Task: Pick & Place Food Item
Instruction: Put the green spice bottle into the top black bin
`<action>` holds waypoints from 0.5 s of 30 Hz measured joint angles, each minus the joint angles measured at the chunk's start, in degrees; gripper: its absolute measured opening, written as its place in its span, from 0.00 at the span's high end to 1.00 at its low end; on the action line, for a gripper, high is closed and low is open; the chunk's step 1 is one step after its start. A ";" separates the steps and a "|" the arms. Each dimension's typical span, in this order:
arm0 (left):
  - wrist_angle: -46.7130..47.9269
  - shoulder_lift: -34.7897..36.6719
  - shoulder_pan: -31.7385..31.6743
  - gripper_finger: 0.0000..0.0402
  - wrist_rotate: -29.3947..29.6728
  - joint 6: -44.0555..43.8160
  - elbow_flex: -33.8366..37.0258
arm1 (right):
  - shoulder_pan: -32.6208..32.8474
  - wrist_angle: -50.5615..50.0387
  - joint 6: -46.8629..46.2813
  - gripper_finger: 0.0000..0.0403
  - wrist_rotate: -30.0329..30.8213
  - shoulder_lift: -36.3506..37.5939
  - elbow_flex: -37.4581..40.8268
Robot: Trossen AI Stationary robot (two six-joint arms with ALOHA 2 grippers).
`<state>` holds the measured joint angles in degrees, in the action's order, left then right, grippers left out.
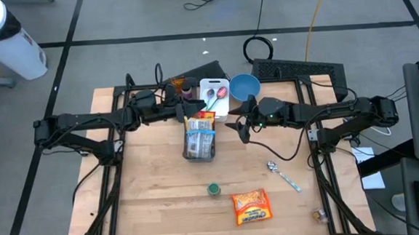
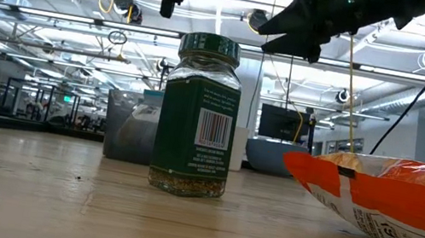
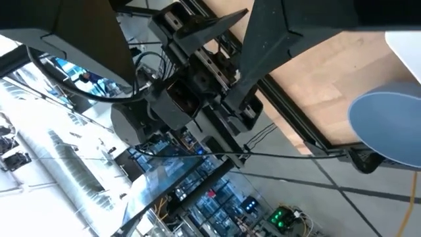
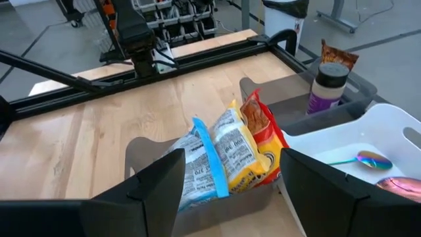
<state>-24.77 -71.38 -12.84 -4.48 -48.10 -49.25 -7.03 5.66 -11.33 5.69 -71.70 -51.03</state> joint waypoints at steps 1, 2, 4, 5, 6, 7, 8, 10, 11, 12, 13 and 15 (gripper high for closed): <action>0.00 0.01 0.00 0.29 -0.07 0.25 0.00 | 0.00 -0.26 0.00 0.40 0.00 0.00 0.01; -0.07 -0.01 0.00 0.29 -0.39 0.68 0.00 | 0.00 -0.42 0.01 0.40 0.00 0.00 0.01; -1.04 -0.01 0.00 0.29 -1.73 1.67 0.02 | 0.00 -0.42 0.02 0.40 -0.02 0.00 0.01; -1.90 -0.01 0.00 0.29 -2.61 1.95 0.02 | 0.00 -0.40 0.02 0.40 -0.02 0.00 0.01; -3.00 0.01 0.00 0.29 -3.66 2.16 0.02 | 0.00 -0.38 0.01 0.39 -0.06 0.00 0.01; -3.98 0.01 0.00 0.29 -4.53 2.48 0.02 | 0.00 -0.38 0.00 0.39 -0.38 0.00 0.01; -4.66 0.05 0.00 0.29 -5.26 2.66 0.02 | -0.02 -0.36 -0.02 0.38 -1.35 0.00 0.01; -5.78 0.05 0.00 0.29 -6.87 2.81 0.02 | -0.40 -0.29 -1.07 0.36 -3.37 0.00 0.01; -5.87 0.05 0.00 0.29 -7.70 2.78 0.02 | -0.55 -0.24 -1.88 0.35 -4.79 0.00 0.01; -5.88 0.07 0.00 0.29 -8.55 2.76 0.02 | -0.70 -0.22 -2.64 0.34 -6.43 0.00 0.01; -5.87 0.07 0.00 0.29 -9.42 2.70 0.02 | -0.88 -0.25 -3.06 0.33 -8.21 0.02 0.01; -5.84 0.07 0.02 0.29 -10.70 1.69 0.02 | -0.94 -0.35 -2.70 0.31 -12.06 0.16 0.01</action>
<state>-30.61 -71.31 -12.82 -15.17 -46.41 -49.23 -7.97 5.31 -14.04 -6.36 -71.54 -51.03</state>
